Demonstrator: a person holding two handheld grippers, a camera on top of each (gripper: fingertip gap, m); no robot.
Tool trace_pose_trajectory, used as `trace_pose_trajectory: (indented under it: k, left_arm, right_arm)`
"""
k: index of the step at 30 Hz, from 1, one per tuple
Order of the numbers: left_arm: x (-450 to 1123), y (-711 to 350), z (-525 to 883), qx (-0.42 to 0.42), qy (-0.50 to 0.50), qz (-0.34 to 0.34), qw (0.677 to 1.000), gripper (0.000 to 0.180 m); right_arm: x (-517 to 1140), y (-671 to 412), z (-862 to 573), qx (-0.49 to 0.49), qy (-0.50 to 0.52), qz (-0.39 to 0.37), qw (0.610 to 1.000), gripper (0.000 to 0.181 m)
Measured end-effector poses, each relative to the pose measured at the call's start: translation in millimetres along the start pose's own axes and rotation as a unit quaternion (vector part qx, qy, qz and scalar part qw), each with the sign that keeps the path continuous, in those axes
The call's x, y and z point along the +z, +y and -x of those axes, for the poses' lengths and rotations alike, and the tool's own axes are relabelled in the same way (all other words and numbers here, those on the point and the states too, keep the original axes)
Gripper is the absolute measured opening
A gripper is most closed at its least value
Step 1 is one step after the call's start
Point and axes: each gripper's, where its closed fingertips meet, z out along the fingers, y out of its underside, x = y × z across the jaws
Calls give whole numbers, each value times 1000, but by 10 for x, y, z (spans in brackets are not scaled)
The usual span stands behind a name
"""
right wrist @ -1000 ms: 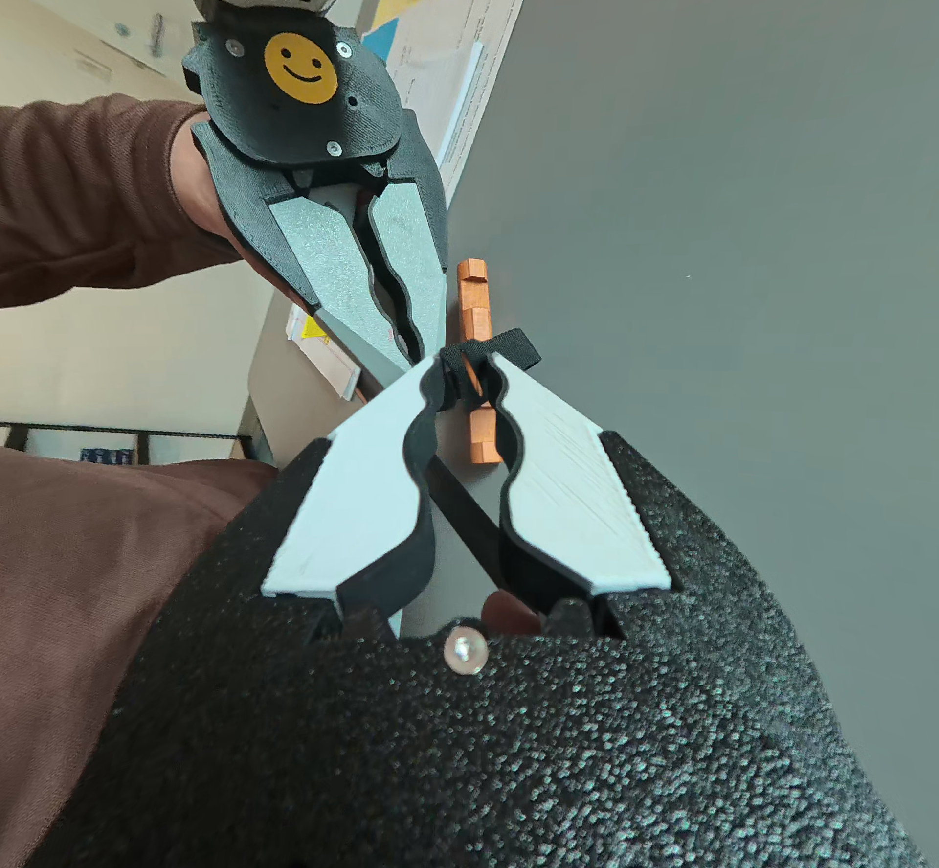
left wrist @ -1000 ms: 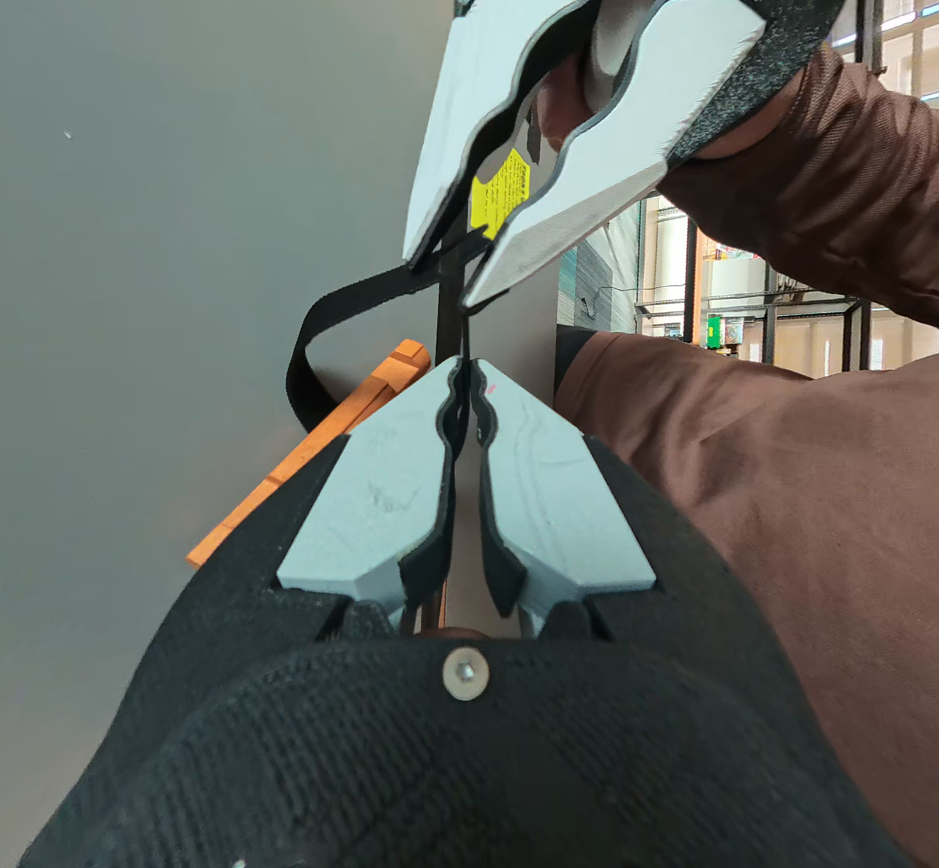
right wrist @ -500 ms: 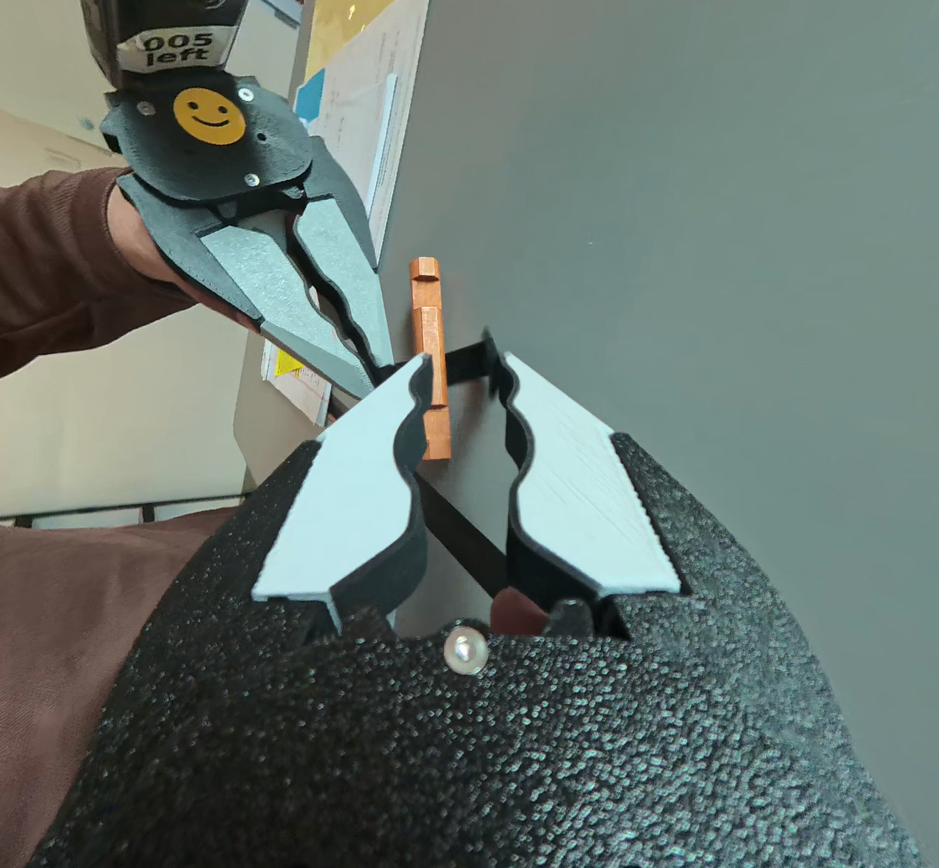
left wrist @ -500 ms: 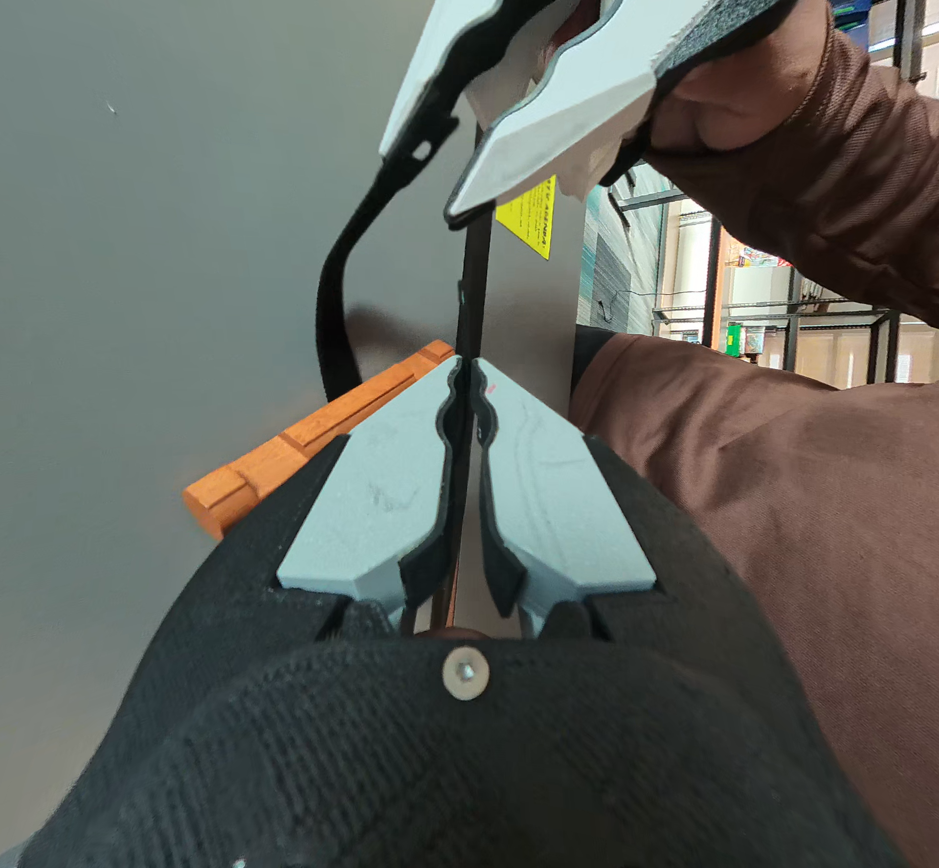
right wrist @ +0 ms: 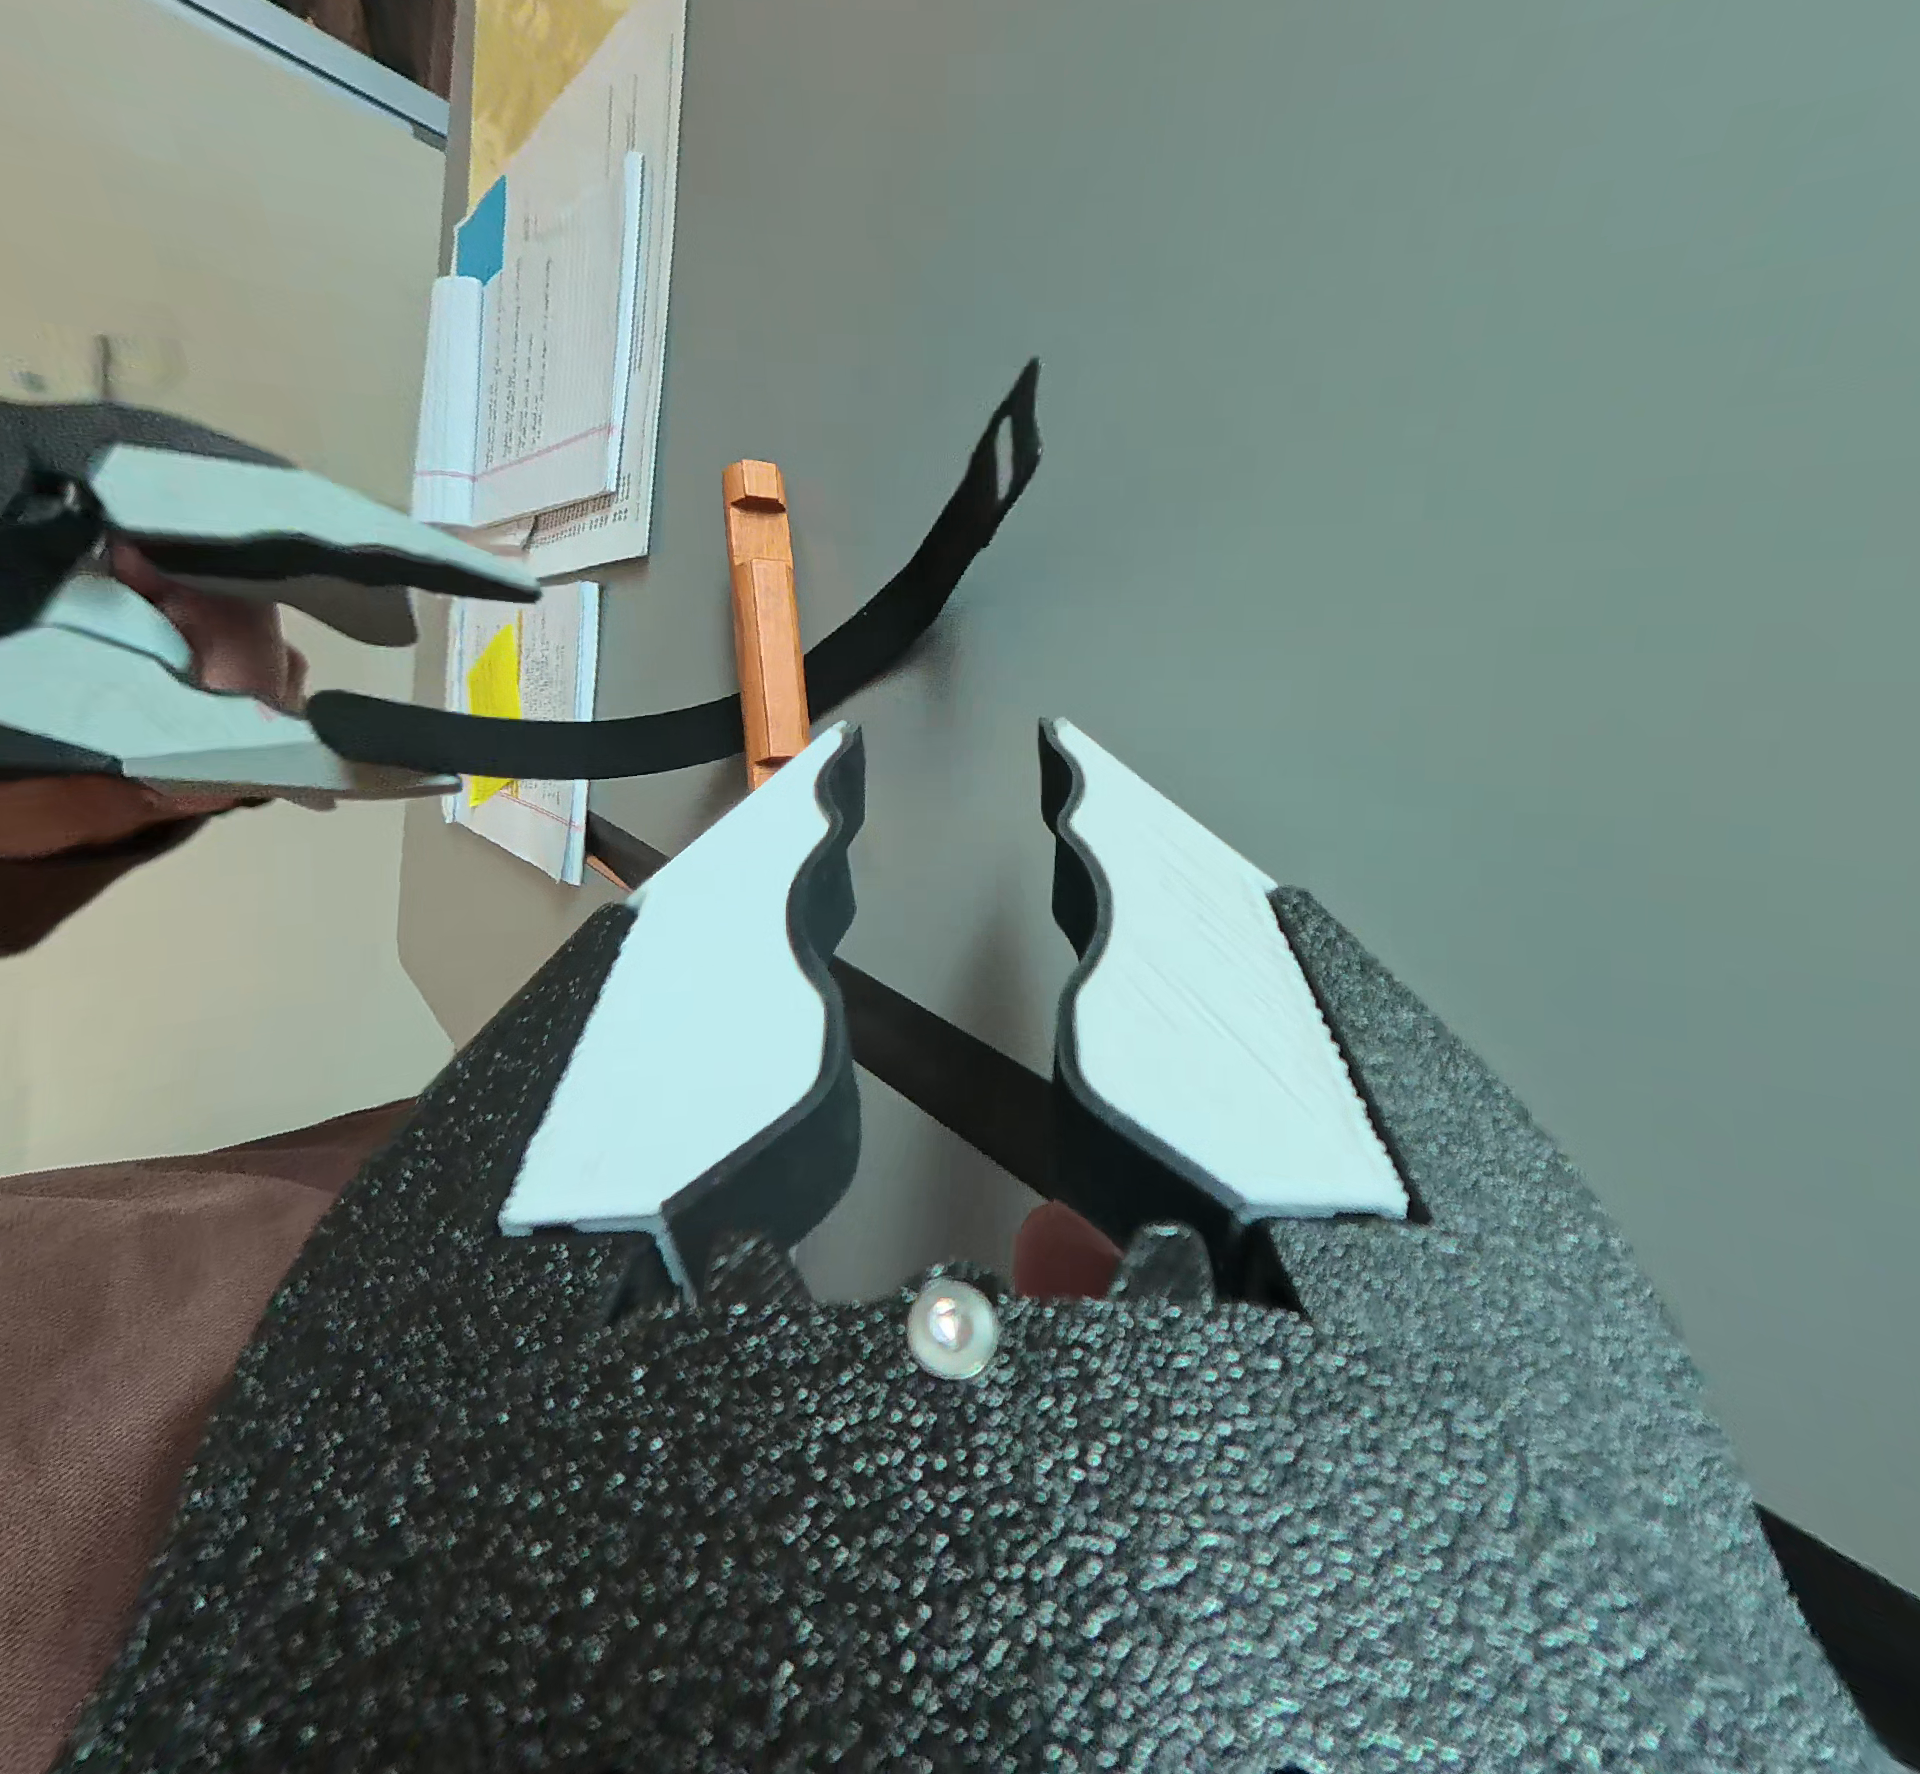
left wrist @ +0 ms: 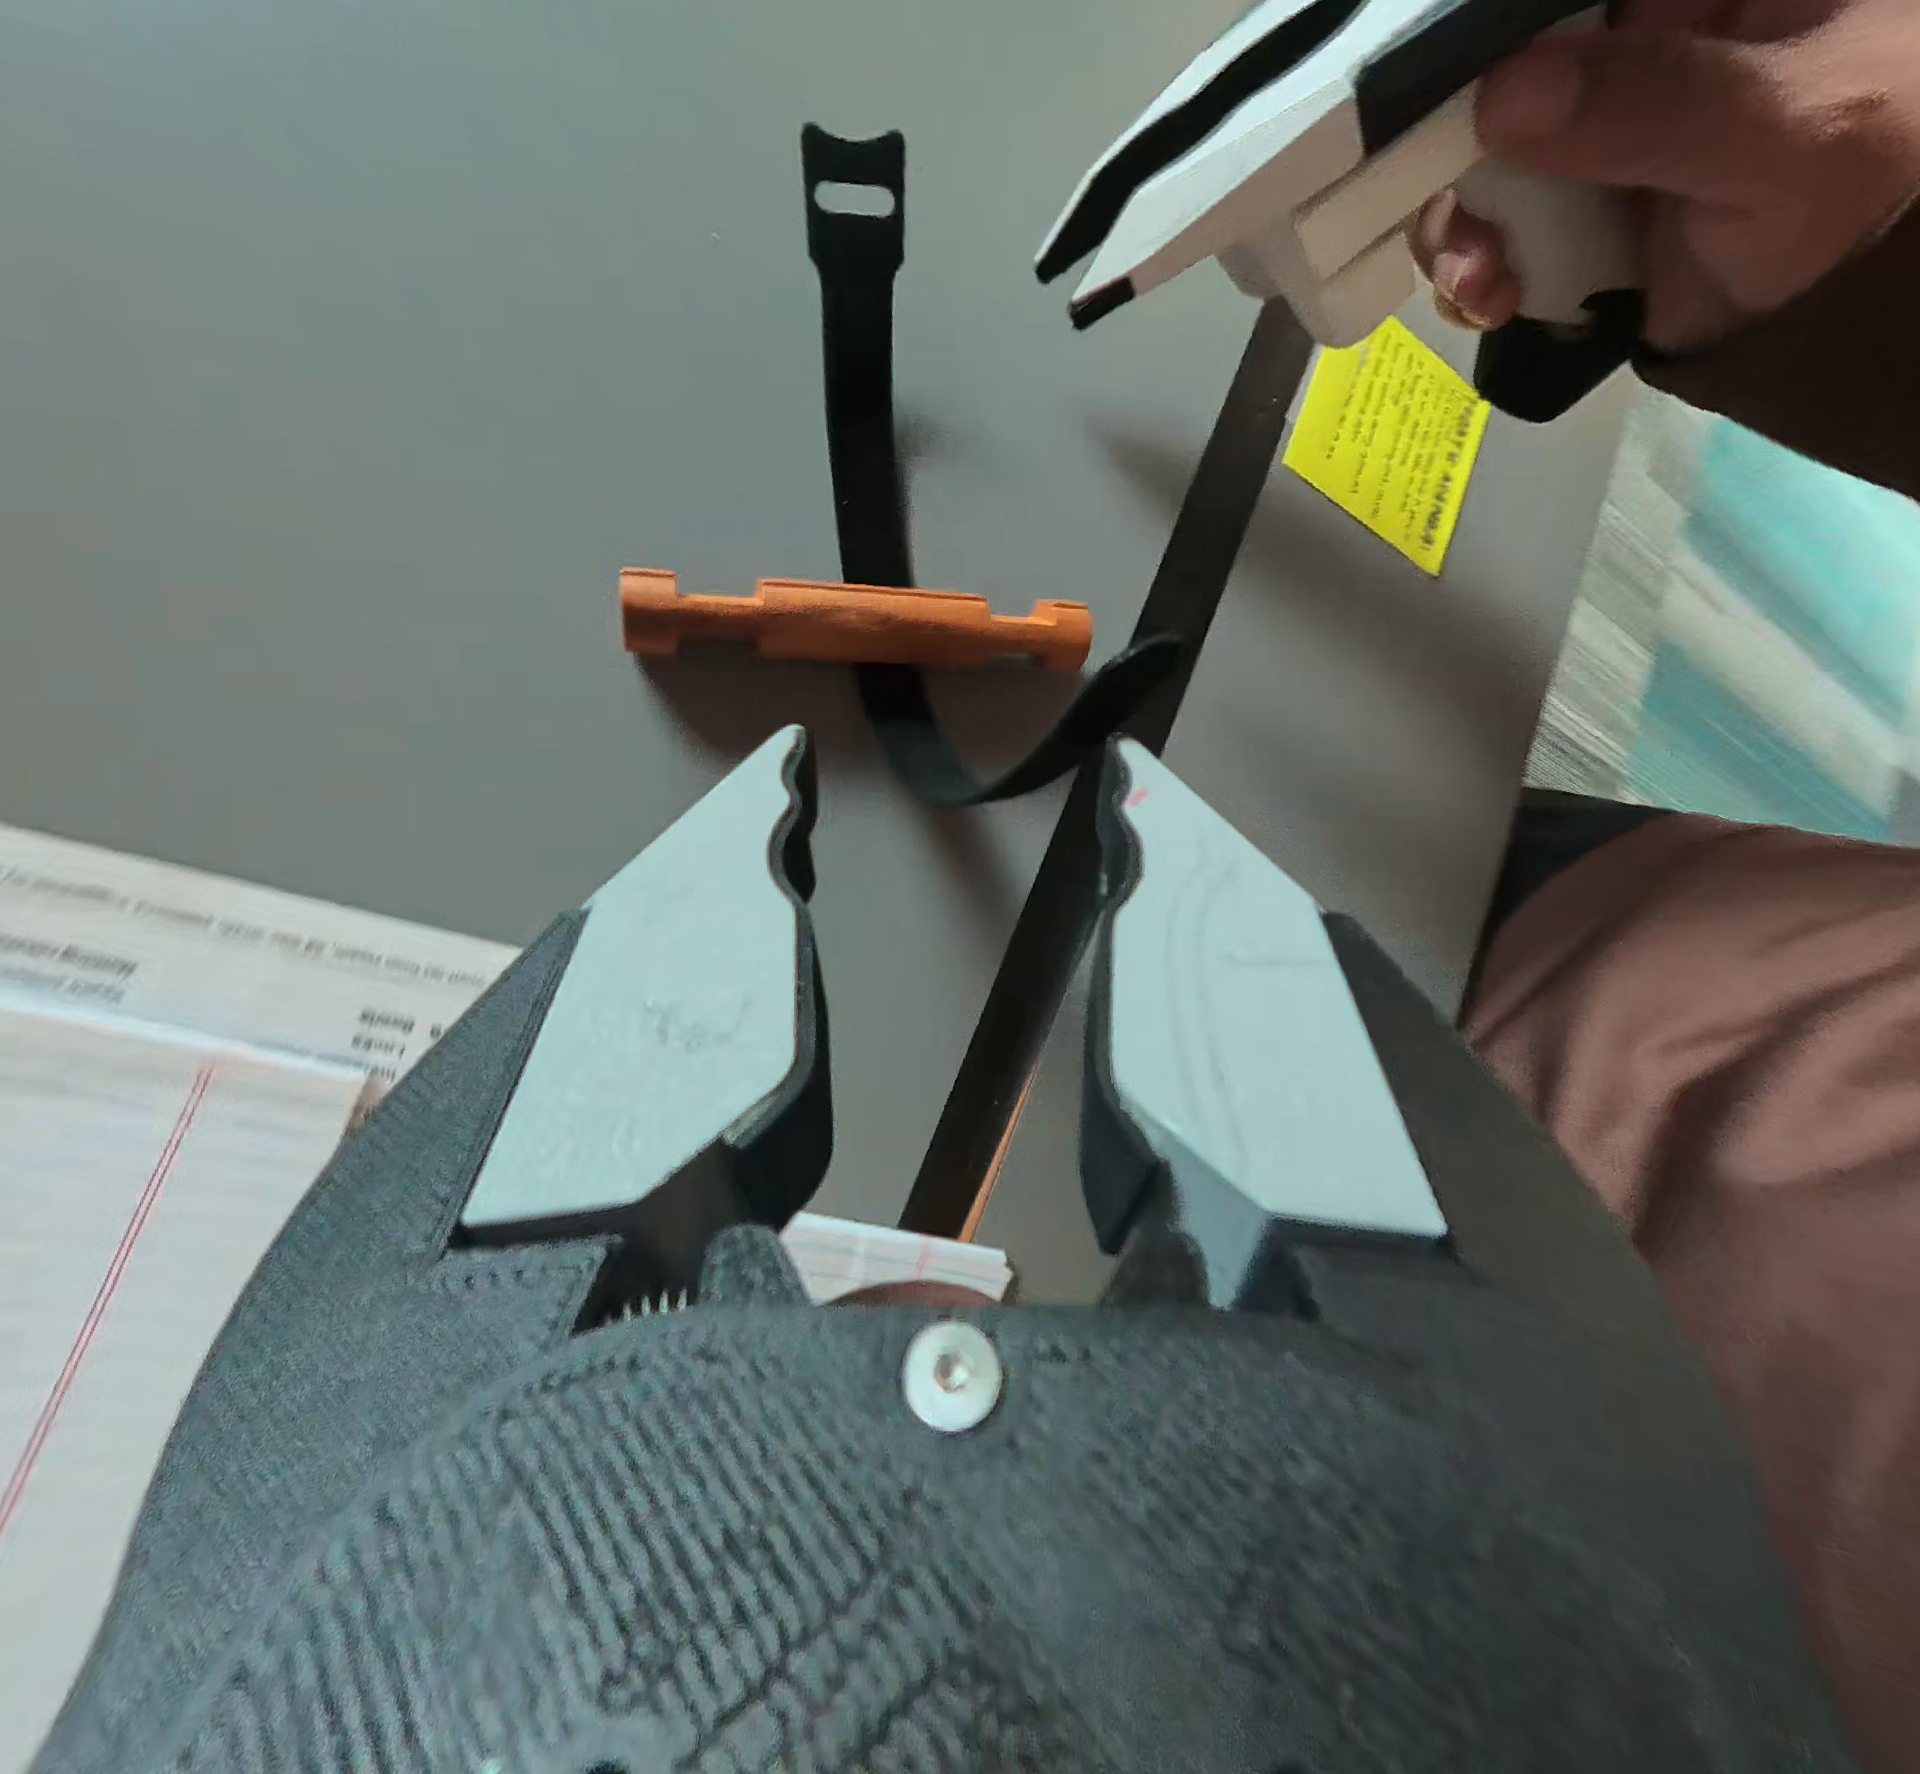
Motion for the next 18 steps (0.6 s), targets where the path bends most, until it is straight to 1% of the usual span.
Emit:
trace_pose_trajectory:
  k: [2, 3, 5, 6, 7, 10, 13, 18]
  left_arm:
    - [-66, 68, -40, 11, -28, -34, 999, 45]
    - [-58, 122, -59, 23, -35, -38, 998, 37]
    - [15, 243, -74, 37, -35, -22, 998, 24]
    - [45, 269, -104, 40, -22, -19, 999, 9]
    - [60, 253, -115, 43, -15, -22, 999, 5]
    - [28, 83, -136, 40, 10, -39, 998, 4]
    - [-20, -35, -150, 50, 35, -37, 997, 4]
    - [27, -48, -187, 96, 62, -3, 993, 3]
  right_arm:
    - [45, 30, 26, 1, -6, 1, 1000, 32]
    - [73, 44, 40, 1, -7, 3, 1000, 32]
    - [103, 33, 129, -3, -21, -1, 1000, 31]
    - [99, 15, 226, -15, -34, -8, 999, 29]
    - [101, 17, 331, -34, -46, -10, 998, 28]
    - [106, 134, 600, -120, -42, 9, 992, 28]
    - [149, 265, 944, -192, -54, 32, 979, 29]
    - [232, 114, 1239, -167, -91, 5, 982, 27]
